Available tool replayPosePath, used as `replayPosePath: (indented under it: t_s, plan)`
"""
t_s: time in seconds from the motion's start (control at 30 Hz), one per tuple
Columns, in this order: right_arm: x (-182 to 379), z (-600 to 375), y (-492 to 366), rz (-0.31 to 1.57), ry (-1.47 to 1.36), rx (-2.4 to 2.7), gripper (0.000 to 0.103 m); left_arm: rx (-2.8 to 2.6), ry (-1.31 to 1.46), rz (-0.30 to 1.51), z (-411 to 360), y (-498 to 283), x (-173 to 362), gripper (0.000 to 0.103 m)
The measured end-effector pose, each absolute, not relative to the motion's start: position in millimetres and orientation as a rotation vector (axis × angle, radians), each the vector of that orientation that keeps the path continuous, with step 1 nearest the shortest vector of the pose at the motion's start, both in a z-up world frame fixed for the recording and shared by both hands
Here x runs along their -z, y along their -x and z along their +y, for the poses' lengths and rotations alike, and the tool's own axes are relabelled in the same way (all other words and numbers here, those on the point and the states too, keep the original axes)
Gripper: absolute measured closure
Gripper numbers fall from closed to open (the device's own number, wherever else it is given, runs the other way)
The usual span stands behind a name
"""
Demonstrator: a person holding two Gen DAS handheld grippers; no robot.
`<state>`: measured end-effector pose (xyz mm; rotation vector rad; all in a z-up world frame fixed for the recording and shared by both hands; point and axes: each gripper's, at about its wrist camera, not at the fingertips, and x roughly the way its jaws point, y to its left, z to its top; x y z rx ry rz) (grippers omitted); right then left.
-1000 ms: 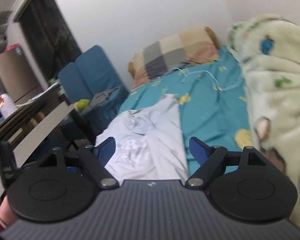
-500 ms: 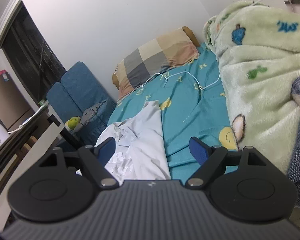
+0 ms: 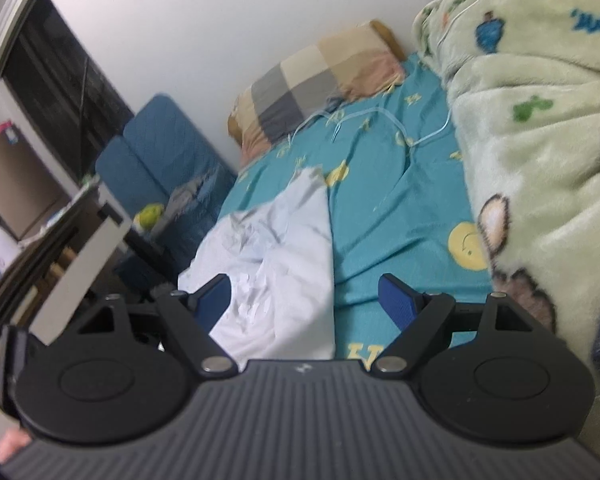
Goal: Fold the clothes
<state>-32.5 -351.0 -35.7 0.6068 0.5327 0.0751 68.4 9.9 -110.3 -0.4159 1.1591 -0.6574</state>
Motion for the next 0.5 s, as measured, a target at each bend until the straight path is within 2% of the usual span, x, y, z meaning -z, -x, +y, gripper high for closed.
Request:
replayPosePath:
  t_s: [0.17, 0.2, 0.27, 0.33, 0.43, 0.5]
  plan:
    - [41.4, -332.4, 19.3, 0.628, -0.538, -0.098, 0.021, 0.549, 0.441, 1.195, 42.2, -85.7, 132.7, 0.101]
    - [42.4, -328.8, 17.5, 0.644, -0.523, -0.100, 0.021, 0.548, 0.464, 1.207, 43.7, -87.1, 136.9, 0.098]
    - [43.9, -322.9, 14.7, 0.668, -0.496, -0.107, 0.021, 0.558, 0.486, 1.221, 44.9, -84.8, 137.8, 0.085]
    - [44.9, -318.9, 13.3, 0.682, -0.477, -0.113, 0.021, 0.572, 0.490, 1.219, 41.4, -79.7, 133.2, 0.061]
    - [48.5, -320.5, 10.9, 0.696, -0.499, -0.131, 0.021, 0.606, 0.489, 1.213, 37.7, -63.7, 124.8, 0.050]
    - [52.5, -324.5, 7.8, 0.704, -0.534, -0.140, 0.021, 0.605, 0.479, 1.236, 35.4, -53.2, 124.2, 0.047]
